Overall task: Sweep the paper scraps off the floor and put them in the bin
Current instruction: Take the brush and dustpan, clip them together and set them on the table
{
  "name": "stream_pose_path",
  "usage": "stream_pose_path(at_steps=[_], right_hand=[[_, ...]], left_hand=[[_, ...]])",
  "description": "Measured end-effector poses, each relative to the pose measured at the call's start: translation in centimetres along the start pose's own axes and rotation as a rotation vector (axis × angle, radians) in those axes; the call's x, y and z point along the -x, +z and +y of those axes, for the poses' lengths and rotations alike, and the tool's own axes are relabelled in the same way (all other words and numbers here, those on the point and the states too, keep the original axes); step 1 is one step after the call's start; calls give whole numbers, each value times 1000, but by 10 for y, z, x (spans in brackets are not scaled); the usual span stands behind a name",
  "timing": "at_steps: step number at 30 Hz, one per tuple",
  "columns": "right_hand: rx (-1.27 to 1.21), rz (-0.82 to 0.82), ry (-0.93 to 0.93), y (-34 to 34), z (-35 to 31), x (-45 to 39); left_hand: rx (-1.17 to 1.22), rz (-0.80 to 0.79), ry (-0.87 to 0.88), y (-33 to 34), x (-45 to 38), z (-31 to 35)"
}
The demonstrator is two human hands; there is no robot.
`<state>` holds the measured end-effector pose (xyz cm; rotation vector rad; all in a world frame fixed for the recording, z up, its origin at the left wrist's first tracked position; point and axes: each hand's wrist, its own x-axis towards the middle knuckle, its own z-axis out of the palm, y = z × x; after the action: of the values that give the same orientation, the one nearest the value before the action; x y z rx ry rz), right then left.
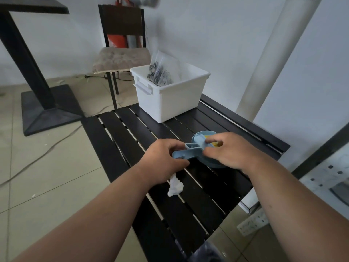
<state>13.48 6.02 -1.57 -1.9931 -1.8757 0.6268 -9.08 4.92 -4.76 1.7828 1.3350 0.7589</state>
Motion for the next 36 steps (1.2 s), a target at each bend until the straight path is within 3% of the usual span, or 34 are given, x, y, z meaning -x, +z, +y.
stream_pose_path(at_steps=[18,26,31,36], right_hand=[[50,-9,-22,-1,-4,16],[80,61,-31,0,-6,23],[144,5,-49,8,-6,24],[112,119,-149,3,-11,26]], left_hand=[[4,5,-34,-1,8,1],[-30,0,-86,0,8,2],[-46,9,-85,-2,9,4],[-187,-5,-5,-12,9,7]])
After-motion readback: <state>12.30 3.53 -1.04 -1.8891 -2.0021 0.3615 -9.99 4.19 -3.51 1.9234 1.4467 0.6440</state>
